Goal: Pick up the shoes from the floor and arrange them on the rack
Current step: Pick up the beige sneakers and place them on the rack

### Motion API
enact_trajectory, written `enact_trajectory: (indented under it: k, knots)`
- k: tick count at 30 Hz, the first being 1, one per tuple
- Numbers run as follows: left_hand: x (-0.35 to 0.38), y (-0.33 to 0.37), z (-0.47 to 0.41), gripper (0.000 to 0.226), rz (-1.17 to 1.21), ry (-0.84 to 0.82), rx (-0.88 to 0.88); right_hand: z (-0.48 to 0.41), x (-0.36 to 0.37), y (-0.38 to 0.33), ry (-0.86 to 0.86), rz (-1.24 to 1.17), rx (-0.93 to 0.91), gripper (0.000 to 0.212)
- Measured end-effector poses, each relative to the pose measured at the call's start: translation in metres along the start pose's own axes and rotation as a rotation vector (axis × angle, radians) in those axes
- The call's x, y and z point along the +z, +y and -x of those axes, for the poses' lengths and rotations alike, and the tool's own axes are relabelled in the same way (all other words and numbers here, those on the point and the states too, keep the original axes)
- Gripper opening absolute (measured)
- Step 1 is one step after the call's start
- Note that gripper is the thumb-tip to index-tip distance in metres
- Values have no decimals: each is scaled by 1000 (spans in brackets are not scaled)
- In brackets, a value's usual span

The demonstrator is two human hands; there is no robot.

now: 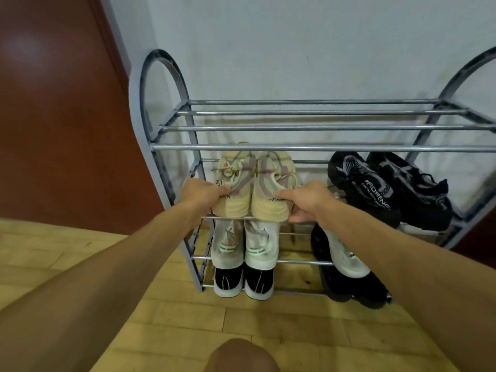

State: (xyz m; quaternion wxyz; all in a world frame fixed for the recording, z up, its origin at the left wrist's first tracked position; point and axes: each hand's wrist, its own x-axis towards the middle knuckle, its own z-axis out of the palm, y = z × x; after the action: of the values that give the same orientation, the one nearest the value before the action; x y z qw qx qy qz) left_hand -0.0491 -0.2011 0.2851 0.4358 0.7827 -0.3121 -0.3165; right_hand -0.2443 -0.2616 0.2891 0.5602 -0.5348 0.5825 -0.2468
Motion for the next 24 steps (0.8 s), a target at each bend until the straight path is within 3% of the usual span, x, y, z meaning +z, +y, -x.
enact_trajectory:
  k: [6,10,13,17,24]
  knots:
    - [-16,-4,25,30,-84,-63,82,27,4,0,-70,227,-16,40]
    - [-47,-13,66,45,-140,-141,126,59,11,-3,41,302,-88,28]
    - [-77,-32,100,40,-151,-182,111,93,29,-1,79,415,-165,22]
    - [-115,-74,146,31,-132,-185,62,143,72,8,-67,493,-180,21]
    - [-155,-187,223,32,-97,-203,-122,216,165,68,-321,486,8,22]
